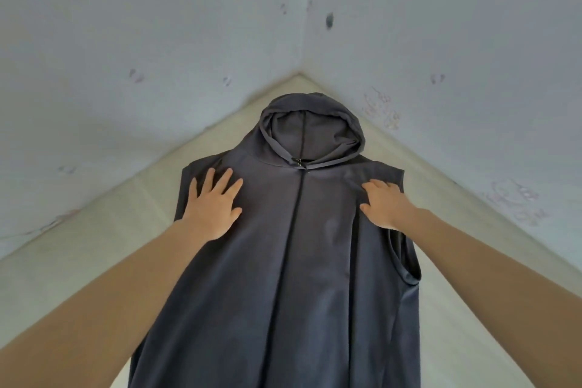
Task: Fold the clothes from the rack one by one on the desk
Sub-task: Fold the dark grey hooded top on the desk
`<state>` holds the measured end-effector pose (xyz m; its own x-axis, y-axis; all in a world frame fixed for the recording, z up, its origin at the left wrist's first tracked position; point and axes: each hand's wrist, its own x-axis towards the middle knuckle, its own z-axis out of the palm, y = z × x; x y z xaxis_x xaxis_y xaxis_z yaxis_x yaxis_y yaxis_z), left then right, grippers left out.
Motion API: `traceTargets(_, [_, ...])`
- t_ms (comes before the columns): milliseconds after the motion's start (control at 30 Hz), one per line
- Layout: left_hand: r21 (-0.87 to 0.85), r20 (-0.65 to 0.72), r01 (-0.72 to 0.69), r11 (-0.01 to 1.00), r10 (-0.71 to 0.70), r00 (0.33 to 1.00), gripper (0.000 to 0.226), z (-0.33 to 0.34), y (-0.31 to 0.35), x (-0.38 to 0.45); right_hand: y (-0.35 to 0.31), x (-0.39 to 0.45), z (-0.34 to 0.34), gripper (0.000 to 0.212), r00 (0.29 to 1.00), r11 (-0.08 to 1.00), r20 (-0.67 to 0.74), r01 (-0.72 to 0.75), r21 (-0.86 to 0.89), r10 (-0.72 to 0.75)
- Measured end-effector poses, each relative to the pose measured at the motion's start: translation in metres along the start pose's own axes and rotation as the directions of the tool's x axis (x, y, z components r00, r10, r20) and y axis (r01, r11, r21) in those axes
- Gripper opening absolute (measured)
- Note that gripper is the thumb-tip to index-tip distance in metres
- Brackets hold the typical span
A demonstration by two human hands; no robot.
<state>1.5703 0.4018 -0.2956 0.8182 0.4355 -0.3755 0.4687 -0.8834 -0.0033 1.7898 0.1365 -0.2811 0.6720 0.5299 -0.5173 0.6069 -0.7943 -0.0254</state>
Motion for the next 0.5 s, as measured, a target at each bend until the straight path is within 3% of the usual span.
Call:
traceTargets(167, [0.001, -0.033, -0.023, 1.000, 0.023, 0.999, 0.061, 0.015, -0.004, -0.026, 0.012, -0.018, 0.008, 0.059, 0.998, 0.991, -0.055, 0.043, 0.125, -0.036])
traceTargets(367, [-0.125, -0.055, 0.028, 0.992, -0.036, 0.998, 0.048, 0.003, 0.005, -0.027, 0.010, -0.041, -0.004, 0.050, 0.999, 0.951, -0.014, -0.044, 0.306, 0.051])
traceTargets(500, [-0.342, -0.068, 0.074, 0.937, -0.103, 0.992, 0.038, -0.022, 0.003, 0.000, 0.005, -0.033, -0.031, 0.032, 0.989, 0.893, -0.077, -0.080, 0.443, 0.126])
